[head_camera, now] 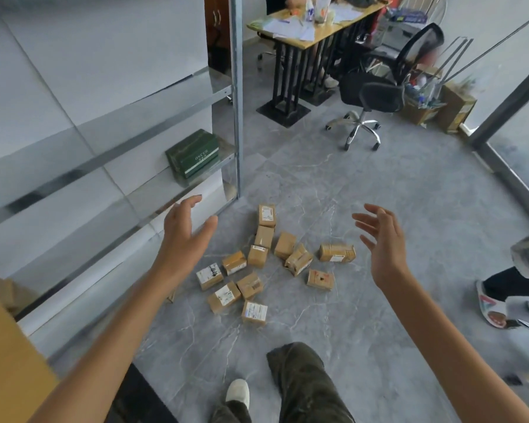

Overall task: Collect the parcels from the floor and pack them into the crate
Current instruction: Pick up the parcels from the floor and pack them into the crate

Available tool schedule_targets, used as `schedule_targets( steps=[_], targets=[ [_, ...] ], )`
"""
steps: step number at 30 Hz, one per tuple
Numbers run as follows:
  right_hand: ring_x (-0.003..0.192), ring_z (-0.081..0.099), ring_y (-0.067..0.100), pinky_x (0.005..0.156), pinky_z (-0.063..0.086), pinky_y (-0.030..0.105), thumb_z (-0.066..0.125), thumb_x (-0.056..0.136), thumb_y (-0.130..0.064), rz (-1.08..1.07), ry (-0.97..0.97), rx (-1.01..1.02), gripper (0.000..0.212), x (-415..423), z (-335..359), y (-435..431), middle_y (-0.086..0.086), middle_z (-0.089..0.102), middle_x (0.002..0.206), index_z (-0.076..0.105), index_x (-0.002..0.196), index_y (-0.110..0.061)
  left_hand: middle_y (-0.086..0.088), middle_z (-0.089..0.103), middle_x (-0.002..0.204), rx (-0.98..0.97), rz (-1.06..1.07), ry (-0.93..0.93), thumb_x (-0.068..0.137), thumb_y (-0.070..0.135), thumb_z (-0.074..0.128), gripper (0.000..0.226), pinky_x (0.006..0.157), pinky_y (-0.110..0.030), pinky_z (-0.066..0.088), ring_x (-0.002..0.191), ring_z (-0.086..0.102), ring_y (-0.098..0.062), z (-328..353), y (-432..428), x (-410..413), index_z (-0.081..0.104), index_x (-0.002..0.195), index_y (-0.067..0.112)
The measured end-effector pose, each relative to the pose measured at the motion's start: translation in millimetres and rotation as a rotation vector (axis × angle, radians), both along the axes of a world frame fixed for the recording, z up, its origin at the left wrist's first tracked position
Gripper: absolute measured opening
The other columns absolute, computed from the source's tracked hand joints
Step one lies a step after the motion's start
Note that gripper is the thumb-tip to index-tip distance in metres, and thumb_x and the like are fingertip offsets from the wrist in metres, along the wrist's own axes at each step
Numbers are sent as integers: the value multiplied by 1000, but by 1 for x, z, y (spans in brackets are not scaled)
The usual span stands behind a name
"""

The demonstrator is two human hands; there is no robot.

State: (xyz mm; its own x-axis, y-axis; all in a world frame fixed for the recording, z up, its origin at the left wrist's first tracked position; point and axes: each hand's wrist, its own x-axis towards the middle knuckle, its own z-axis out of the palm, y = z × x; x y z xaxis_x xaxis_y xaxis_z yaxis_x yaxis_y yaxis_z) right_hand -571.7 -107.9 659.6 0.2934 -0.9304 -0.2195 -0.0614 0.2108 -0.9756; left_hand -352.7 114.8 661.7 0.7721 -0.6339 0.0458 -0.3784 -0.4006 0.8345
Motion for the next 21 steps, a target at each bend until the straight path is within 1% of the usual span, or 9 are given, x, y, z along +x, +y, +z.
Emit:
schedule_targets(
  steps=[3,7,10,13,15,18,21],
  targets=[
    [106,60,22,98,41,39,33,100,-24,-7,25,44,29,20,-15,-37,4,68,102,59,111,-16,1,36,142,48,-73,36,93,35,49,43,99,-28,28,134,28,-13,-9,-50,18,39,133,26],
    [105,60,25,99,41,41,33,101,-23,25,66,87,30,44,-39,-95,8,67,102,60,111,-13,5,45,135,119,-154,43,94,35,47,38,96,-25,30,123,36,-6,-23,-121,40,44,131,24],
    [104,60,26,97,42,40,34,101,-24,84,111,124,30,61,-55,-139,10,68,103,60,111,-11,7,47,135,159,-152,123,95,34,46,38,101,-27,33,125,41,-8,-36,-171,52,44,132,23],
    [102,61,26,92,43,37,34,101,-23,125,149,159,29,80,-67,-175,10,68,101,60,110,-11,6,46,136,193,-131,162,95,32,46,39,100,-25,31,127,40,-8,-47,-207,67,44,133,21],
    [101,61,26,91,43,38,35,101,-22,134,178,177,29,93,-73,-194,11,68,102,61,108,-12,7,46,136,184,-83,191,95,31,47,37,99,-25,31,126,41,-8,-54,-221,79,44,131,22],
    [96,62,23,92,42,39,36,101,-22,128,193,211,27,116,-83,-208,7,69,95,63,102,-15,7,48,133,165,-14,228,95,30,48,34,98,-26,32,124,43,-9,-61,-226,104,46,128,24],
    [94,62,21,87,43,36,36,101,-22,152,205,220,27,138,-92,-209,6,69,94,63,101,-16,6,49,131,170,23,231,95,28,48,32,97,-26,32,123,44,-11,-68,-216,134,47,127,23]
  ],
)
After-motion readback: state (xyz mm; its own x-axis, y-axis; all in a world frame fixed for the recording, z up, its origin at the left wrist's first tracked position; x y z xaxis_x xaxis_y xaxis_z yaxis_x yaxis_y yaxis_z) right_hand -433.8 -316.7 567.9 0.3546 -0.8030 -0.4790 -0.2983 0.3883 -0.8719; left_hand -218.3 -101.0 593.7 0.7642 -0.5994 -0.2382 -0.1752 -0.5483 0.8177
